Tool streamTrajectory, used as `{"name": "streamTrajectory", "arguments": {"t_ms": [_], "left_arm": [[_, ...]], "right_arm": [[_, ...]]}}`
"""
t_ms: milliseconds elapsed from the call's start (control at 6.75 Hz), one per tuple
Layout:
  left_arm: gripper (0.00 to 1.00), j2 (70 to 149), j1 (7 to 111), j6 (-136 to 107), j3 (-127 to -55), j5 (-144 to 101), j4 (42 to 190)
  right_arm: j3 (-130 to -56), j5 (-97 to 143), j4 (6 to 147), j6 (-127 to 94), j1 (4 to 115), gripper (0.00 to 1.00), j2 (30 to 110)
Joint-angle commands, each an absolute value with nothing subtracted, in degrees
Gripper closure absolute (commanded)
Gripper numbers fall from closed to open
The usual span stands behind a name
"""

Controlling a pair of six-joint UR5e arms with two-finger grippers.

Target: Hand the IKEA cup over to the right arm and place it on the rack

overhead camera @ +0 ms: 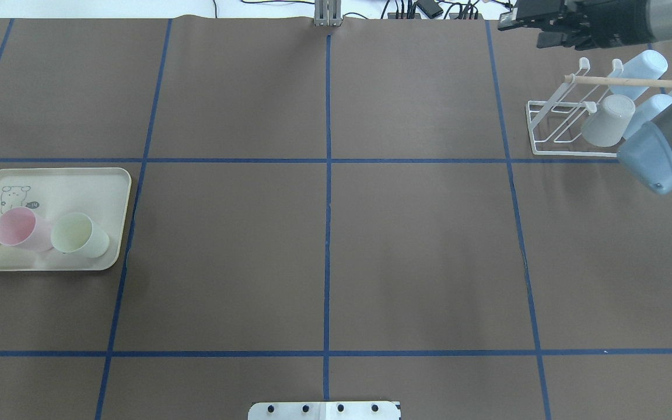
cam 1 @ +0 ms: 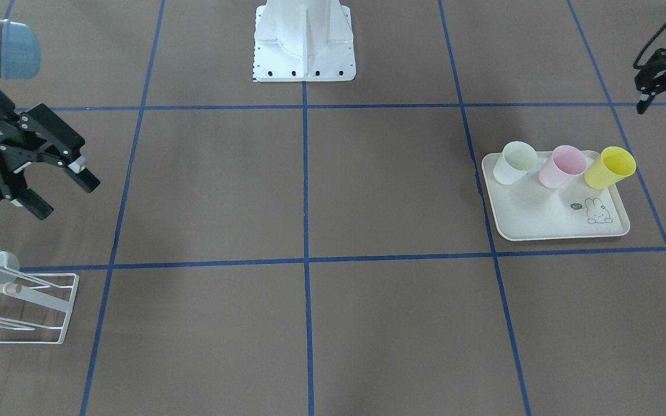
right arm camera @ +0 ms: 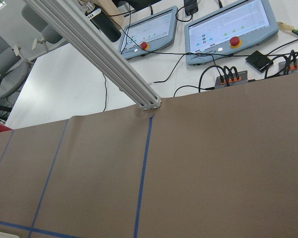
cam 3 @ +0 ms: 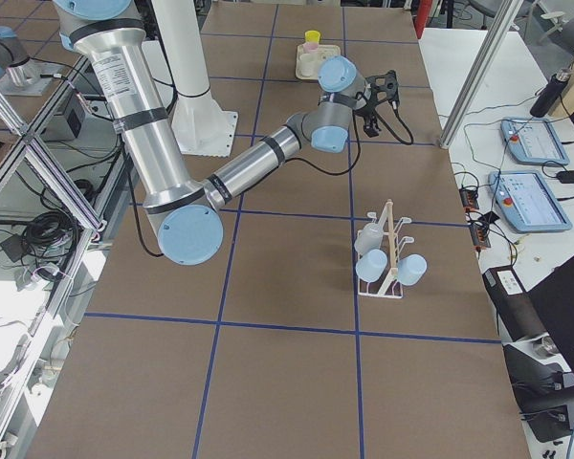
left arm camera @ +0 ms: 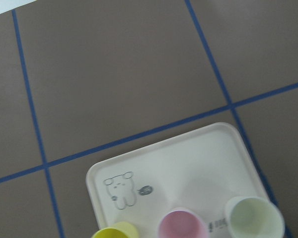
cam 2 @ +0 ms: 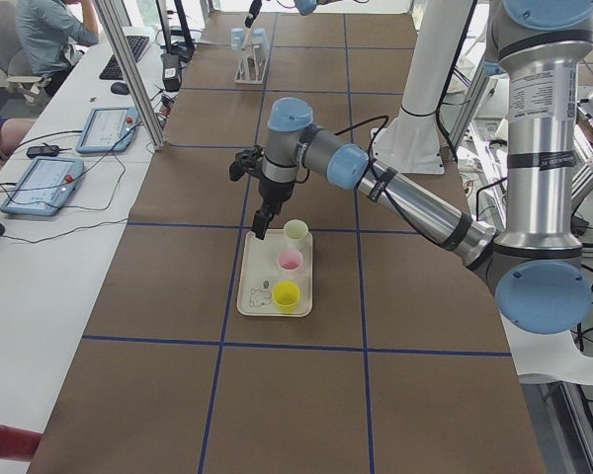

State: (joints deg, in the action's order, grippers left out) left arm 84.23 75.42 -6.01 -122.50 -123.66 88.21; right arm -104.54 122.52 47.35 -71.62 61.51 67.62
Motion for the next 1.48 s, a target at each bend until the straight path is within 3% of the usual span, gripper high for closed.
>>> {"name": "streamTrajectory", "arguments": {"t_ms": [0, 445, 1334], "left_arm": [[0.0, 81.2, 76.9, -2.9, -111.8, -126.9, 99.3], [0.0, 81.6, 76.0, -3.2, -100.5, -129.6, 106.2], [0.0, 82.5, 67.6, -3.2, -96.3, -129.9, 106.4]], "right_arm": [[-104.2, 122.3, 49.0, -78.0, 57.9, 0.0, 62.5], [-104.2, 120.2, 48.8, -78.7, 55.9, 0.0, 62.1], [-104.3, 120.1, 48.3, -78.6, 55.6, 0.0, 62.4]]}}
